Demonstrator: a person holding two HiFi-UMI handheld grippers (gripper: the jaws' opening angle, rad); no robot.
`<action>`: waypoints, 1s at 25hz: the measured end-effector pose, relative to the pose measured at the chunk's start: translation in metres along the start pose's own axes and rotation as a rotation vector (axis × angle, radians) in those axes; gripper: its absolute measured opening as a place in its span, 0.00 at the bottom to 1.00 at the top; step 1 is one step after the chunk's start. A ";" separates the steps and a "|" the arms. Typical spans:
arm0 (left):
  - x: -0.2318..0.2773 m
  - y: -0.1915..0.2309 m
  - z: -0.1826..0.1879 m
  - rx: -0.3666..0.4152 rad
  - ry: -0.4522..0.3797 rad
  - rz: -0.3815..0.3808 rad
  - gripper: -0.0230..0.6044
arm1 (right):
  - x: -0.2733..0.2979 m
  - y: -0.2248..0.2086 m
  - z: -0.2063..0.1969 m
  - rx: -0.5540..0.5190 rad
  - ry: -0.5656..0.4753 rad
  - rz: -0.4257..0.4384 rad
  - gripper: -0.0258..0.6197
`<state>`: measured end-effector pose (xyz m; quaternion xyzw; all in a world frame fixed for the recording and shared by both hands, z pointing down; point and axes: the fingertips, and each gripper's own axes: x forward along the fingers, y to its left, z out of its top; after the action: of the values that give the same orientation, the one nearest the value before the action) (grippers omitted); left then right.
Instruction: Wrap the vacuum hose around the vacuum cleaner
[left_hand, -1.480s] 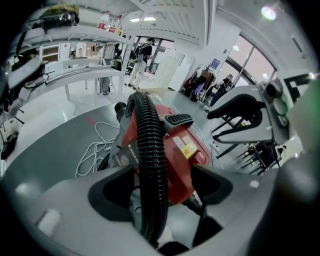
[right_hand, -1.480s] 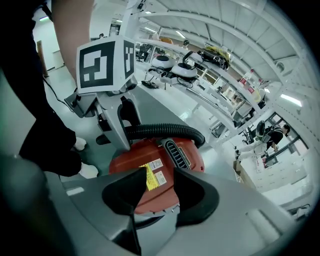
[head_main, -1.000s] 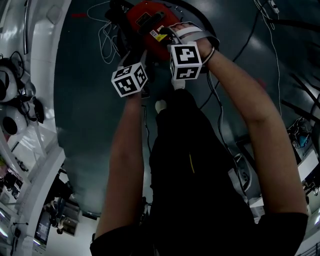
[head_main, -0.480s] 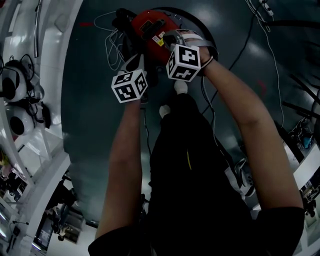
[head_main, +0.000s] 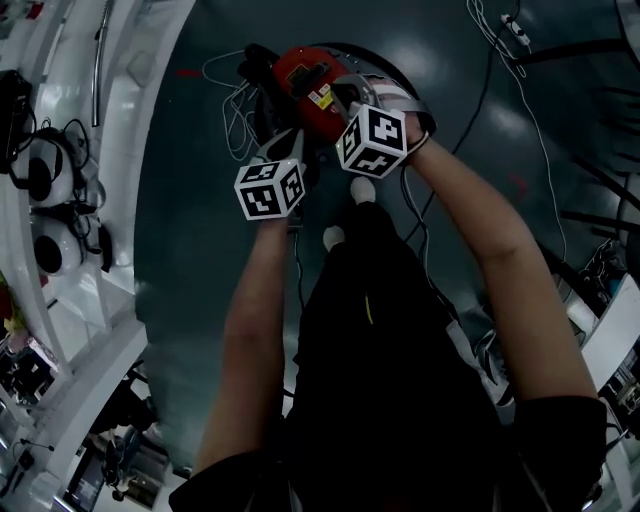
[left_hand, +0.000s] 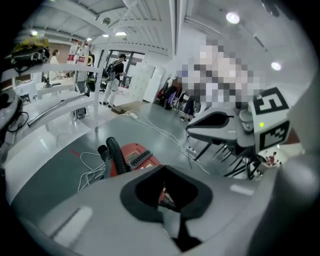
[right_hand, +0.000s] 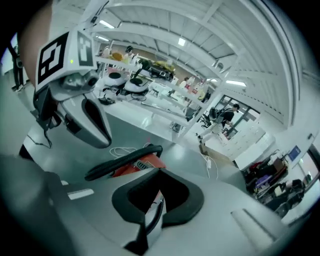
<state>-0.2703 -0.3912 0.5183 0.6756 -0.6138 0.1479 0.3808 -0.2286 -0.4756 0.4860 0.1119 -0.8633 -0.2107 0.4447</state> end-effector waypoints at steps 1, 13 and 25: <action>-0.007 -0.004 0.004 0.000 -0.012 -0.003 0.05 | -0.010 -0.006 0.004 0.043 -0.015 -0.022 0.04; -0.108 -0.036 0.065 0.039 -0.165 0.015 0.05 | -0.136 -0.044 0.020 0.422 -0.140 -0.257 0.03; -0.169 -0.076 0.064 0.040 -0.229 -0.007 0.05 | -0.222 -0.015 0.031 0.898 -0.252 -0.343 0.03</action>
<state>-0.2498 -0.3181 0.3379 0.6975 -0.6481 0.0805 0.2950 -0.1257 -0.3958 0.3033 0.4067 -0.8850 0.1001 0.2034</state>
